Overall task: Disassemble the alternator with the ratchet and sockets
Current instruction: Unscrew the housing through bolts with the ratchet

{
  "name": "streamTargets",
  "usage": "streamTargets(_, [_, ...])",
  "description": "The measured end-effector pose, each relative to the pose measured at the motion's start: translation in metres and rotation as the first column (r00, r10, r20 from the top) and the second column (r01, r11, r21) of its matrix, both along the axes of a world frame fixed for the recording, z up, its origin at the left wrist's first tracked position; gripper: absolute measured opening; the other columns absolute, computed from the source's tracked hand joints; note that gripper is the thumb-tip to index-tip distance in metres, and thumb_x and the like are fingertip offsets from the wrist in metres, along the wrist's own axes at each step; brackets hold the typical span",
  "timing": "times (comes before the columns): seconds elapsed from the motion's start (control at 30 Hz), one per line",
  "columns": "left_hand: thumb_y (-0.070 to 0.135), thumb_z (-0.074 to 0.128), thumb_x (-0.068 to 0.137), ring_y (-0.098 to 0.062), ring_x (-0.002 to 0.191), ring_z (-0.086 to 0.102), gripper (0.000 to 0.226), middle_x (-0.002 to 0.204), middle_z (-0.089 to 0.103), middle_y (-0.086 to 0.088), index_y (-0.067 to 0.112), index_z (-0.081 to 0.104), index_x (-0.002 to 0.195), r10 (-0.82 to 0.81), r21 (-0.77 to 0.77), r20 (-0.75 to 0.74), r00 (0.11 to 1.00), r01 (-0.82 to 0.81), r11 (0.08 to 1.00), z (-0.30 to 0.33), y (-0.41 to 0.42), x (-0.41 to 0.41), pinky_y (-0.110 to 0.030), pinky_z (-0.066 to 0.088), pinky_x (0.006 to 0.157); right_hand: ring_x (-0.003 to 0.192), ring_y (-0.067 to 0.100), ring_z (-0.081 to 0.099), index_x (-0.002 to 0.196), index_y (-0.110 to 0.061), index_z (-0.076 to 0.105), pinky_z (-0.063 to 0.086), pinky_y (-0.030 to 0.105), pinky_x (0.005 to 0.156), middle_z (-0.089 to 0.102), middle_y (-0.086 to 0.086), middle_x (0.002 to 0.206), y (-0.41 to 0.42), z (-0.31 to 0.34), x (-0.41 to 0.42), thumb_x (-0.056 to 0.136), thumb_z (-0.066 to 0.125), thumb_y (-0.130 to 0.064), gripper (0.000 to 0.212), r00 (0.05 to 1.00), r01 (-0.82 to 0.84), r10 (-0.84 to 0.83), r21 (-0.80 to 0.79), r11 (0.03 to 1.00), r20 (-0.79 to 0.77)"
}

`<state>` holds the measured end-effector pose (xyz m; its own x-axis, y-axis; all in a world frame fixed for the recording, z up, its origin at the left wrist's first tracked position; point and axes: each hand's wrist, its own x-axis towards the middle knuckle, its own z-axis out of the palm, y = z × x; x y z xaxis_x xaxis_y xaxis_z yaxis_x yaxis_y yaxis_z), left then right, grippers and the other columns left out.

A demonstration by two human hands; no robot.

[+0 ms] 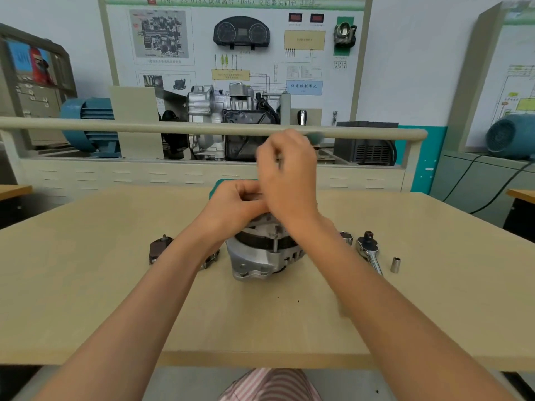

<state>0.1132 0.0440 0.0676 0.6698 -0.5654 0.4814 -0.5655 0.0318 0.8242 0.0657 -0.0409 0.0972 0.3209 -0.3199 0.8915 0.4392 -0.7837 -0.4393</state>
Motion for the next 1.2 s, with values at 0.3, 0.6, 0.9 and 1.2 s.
streamTargets(0.3, [0.013, 0.075, 0.077, 0.002, 0.070, 0.067, 0.015, 0.071, 0.072, 0.013, 0.027, 0.069, 0.081, -0.026, -0.005, -0.034, 0.999, 0.026, 1.000, 0.000, -0.002, -0.002, -0.010, 0.051, 0.063, 0.045, 0.012, 0.033, 0.039, -0.015, 0.031, 0.038, 0.024, 0.056, 0.032, 0.000, 0.040, -0.009, 0.023, 0.001, 0.089, 0.037, -0.018, 0.051, 0.855, -0.481, 0.519, 0.400, 0.780, 0.018])
streamTargets(0.6, [-0.008, 0.058, 0.083, -0.002, 0.059, 0.053, 0.026, 0.069, 0.062, -0.002, 0.017, 0.057, 0.074, 0.150, 0.032, 0.141, 0.979, -0.156, 0.987, 0.001, -0.004, 0.000, -0.017, 0.046, 0.056, 0.080, 0.023, 0.045, 0.075, -0.010, 0.059, 0.030, 0.034, 0.084, 0.053, 0.005, 0.079, 0.014, -0.014, 0.003, 0.076, 0.040, -0.029, 0.027, 0.752, 0.624, -0.658, -0.357, 0.695, 0.034])
streamTargets(0.9, [0.016, 0.075, 0.077, -0.006, 0.084, 0.070, 0.023, 0.087, 0.075, 0.005, 0.018, 0.072, 0.100, -0.043, 0.030, -0.046, 0.998, 0.045, 0.999, -0.001, -0.003, -0.002, -0.016, 0.054, 0.076, 0.045, 0.019, 0.033, 0.037, -0.016, 0.034, 0.043, 0.028, 0.063, 0.032, -0.001, 0.035, -0.010, 0.032, 0.003, 0.095, 0.030, -0.017, 0.059, 0.679, -0.643, 0.697, 0.644, 0.414, 0.229])
streamTargets(1.2, [-0.004, 0.058, 0.081, -0.002, 0.050, 0.052, 0.024, 0.052, 0.058, 0.008, 0.016, 0.059, 0.067, 0.172, 0.063, 0.097, 0.980, -0.178, 0.982, 0.001, -0.006, 0.001, -0.012, 0.039, 0.044, 0.073, 0.015, 0.038, 0.071, -0.013, 0.054, 0.030, 0.031, 0.079, 0.047, -0.001, 0.072, 0.008, -0.002, 0.011, 0.083, 0.041, -0.029, 0.024, 0.850, 0.499, -0.526, -0.280, 0.820, -0.025])
